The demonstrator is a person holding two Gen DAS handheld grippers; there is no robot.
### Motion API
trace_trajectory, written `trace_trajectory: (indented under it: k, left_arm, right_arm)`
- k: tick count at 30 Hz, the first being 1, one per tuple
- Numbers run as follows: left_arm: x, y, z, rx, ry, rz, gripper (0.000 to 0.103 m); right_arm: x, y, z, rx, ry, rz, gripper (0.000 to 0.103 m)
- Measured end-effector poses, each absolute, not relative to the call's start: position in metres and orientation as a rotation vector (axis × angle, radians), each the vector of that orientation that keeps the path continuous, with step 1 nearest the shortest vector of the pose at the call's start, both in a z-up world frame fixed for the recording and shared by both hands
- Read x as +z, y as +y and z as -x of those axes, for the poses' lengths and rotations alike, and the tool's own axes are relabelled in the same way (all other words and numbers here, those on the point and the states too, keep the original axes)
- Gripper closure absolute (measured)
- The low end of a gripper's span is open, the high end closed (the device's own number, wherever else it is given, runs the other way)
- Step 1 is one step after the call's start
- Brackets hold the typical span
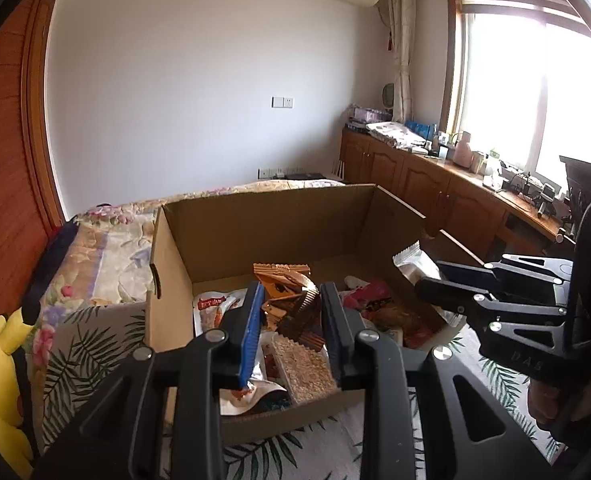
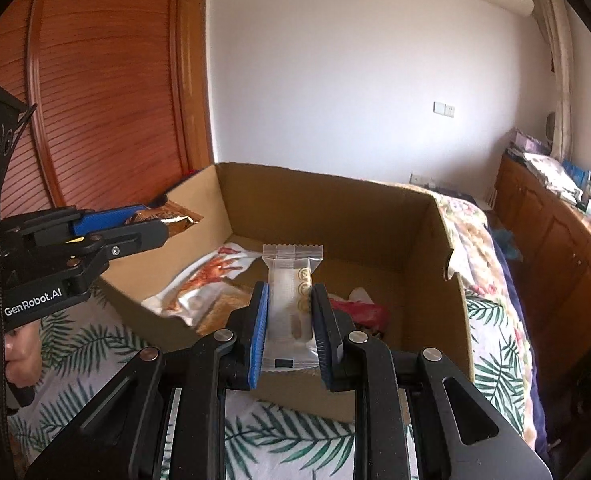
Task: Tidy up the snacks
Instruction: 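Carry both snacks over the box and open both grippers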
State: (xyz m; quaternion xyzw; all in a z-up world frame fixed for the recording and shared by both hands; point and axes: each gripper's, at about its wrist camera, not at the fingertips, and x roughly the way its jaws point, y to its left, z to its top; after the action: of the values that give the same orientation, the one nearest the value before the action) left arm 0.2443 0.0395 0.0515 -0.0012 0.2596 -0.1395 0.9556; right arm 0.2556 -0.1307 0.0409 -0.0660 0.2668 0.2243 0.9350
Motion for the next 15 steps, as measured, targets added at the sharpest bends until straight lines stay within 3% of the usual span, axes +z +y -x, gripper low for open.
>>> trace_trajectory:
  k: [15]
  left_arm:
    - [0.035,0.032,-0.259,-0.281,0.564,0.007,0.072]
  right_arm:
    - [0.021,-0.130,-0.289,0.437,0.624,0.107,0.082]
